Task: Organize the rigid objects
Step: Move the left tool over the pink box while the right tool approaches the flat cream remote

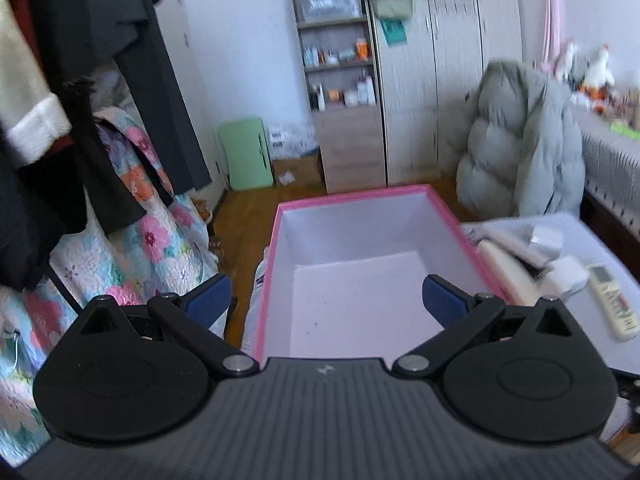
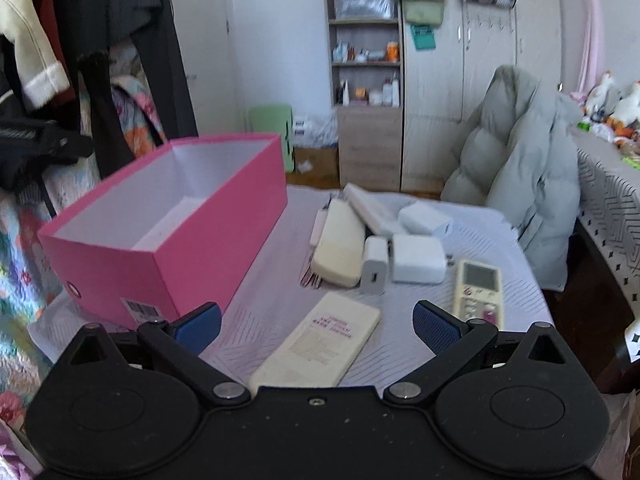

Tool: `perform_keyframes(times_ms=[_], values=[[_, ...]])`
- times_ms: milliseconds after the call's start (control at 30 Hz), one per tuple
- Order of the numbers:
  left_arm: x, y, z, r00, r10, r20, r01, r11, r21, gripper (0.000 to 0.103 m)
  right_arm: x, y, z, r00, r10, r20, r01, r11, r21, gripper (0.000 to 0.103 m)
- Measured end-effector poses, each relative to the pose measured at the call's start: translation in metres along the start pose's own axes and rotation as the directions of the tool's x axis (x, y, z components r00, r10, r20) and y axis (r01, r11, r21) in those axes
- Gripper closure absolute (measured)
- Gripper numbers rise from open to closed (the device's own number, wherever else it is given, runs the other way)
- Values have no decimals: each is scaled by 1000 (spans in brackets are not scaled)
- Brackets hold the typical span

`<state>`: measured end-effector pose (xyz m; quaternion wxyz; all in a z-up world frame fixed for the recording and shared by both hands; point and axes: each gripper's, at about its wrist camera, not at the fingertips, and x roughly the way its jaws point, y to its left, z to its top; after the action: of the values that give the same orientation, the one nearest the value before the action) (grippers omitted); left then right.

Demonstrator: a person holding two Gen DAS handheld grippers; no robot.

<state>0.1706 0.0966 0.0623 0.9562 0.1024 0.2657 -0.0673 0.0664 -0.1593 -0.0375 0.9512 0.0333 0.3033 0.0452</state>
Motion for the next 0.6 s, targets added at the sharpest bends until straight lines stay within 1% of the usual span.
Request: perform_keyframes(times_ms=[67, 133, 233, 300, 367, 467, 500, 567, 600], values=[[24, 8, 5, 999, 23, -30, -22, 1000, 22, 0, 6, 4, -1, 1000, 1, -28, -1, 1000, 2, 0], [50, 17, 10, 997, 27, -77, -24, 999, 40, 0, 13, 6, -2, 999, 8, -53, -7, 1000, 22, 0], [87, 32, 14, 987, -4, -159, 7, 1000, 20, 0, 23, 6, -10, 997, 21, -71, -12, 991, 135, 0], [108, 41, 19, 978, -28, -208, 27, 1000, -5, 2, 31, 7, -13, 996, 36, -85, -21, 986, 165, 2], [125, 47, 22, 973, -40, -226, 35, 999, -24, 4, 38, 11, -13, 995, 23, -95, -8, 988, 153, 2], [147, 55, 27, 970, -15, -242, 11, 1000, -15, 8, 46, 19, -10, 994, 14, -109, 0, 992, 125, 2], [154, 57, 28, 967, -10, -255, 9, 1000, -6, 12, 49, 22, -10, 993, 10, -114, 4, 993, 118, 2], [164, 58, 27, 959, -21, -282, 22, 1000, -3, 14, 55, 27, -11, 991, -16, -136, 29, 995, 92, 2], [169, 60, 27, 955, -35, -294, 34, 999, -10, 17, 58, 30, -12, 989, -35, -143, 46, 996, 78, 2]])
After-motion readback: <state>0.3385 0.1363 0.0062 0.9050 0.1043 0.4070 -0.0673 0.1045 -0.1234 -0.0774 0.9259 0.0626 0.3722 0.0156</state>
